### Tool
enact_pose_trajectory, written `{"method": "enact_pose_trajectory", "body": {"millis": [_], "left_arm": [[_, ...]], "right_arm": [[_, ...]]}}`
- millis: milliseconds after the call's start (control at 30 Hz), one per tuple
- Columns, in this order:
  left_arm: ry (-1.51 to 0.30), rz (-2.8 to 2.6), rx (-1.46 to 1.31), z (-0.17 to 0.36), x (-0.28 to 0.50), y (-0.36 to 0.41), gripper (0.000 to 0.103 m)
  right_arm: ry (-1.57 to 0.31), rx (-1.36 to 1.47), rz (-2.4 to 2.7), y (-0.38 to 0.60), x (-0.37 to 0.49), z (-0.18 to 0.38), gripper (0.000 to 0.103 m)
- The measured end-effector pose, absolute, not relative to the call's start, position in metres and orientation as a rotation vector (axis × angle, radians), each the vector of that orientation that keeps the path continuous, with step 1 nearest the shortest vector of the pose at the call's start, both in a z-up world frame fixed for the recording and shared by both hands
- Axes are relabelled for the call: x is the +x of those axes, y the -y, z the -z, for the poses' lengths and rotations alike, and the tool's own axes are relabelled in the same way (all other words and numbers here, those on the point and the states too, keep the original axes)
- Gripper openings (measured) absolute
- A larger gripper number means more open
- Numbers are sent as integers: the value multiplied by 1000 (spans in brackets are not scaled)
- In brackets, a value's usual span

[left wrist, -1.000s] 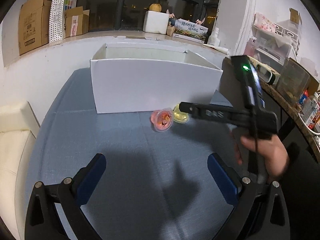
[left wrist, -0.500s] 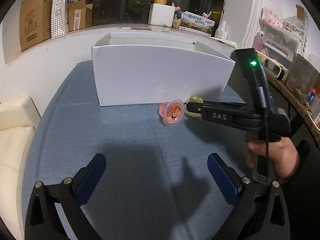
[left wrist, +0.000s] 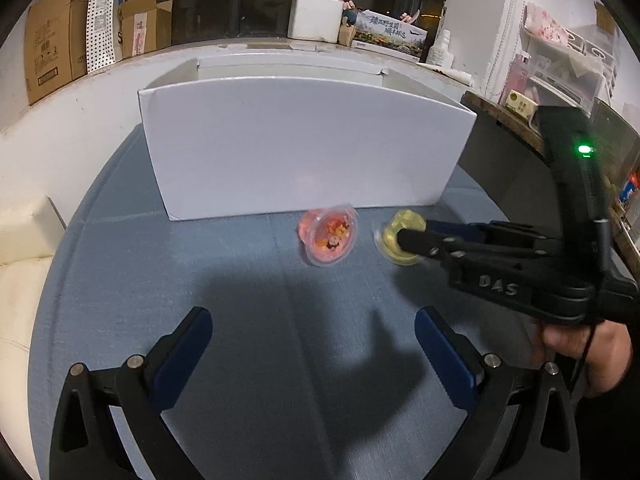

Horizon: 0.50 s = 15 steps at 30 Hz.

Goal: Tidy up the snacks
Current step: 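Grasp the round pink jelly cup with the left tool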

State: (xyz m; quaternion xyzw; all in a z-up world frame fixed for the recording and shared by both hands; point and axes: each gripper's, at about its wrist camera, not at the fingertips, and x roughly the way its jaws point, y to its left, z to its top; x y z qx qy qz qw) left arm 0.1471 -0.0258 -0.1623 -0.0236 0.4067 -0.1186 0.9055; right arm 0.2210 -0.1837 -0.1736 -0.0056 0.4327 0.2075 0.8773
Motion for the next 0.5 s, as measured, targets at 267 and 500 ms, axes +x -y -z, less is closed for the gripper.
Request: {"method": "enact_pose_trajectory", "body": {"millis": [267,500], "left_arm": [[-842,233,-62,162,147,17,103],[-845,235,-67,163,144,16,103]], "right_arm": [[-904,7,-418,183,229,177,52],[-894,-10,-420,177,238,178,43]]}}
